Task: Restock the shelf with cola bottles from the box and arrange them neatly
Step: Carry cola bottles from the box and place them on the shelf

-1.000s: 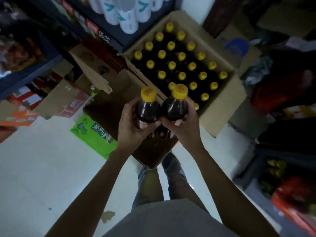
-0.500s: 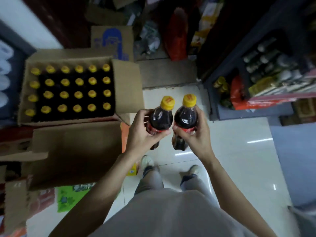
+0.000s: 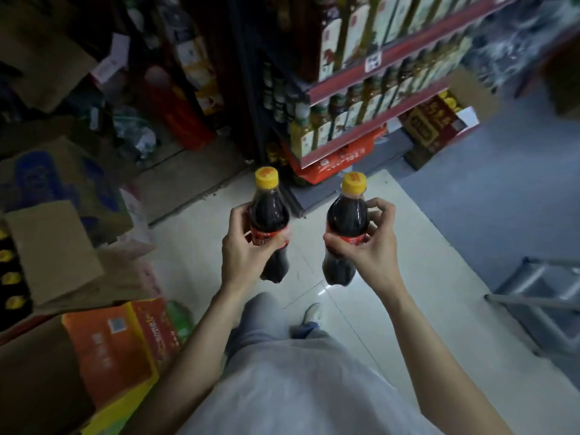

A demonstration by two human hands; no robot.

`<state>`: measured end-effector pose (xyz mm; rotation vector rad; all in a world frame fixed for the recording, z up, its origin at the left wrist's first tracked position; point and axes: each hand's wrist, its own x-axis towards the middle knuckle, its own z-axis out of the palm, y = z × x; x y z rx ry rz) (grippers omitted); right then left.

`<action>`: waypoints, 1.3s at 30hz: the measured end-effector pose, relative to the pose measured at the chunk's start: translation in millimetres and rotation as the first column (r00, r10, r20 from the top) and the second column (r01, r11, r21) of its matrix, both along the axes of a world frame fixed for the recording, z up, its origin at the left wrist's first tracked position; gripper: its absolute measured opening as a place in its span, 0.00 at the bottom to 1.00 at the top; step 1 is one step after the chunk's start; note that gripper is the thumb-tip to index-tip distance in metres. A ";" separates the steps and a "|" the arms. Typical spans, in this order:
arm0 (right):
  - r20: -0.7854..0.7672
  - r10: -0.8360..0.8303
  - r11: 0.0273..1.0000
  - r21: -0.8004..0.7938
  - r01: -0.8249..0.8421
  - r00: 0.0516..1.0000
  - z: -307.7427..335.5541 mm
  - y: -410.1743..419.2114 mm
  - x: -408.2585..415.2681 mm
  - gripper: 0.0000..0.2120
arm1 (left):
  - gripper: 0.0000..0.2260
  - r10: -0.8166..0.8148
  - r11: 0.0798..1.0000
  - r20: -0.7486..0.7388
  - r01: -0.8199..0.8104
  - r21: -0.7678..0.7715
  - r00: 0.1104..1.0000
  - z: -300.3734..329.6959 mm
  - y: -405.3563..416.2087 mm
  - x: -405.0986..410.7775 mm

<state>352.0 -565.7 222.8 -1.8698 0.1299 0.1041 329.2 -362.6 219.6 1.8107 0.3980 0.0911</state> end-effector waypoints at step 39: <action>0.609 0.145 0.874 0.291 -0.390 0.780 260.8 -421.8 642.4 0.20 | 0.27 0.158 0.911 0.756 -0.389 0.137 0.635 272.0 -447.8 579.9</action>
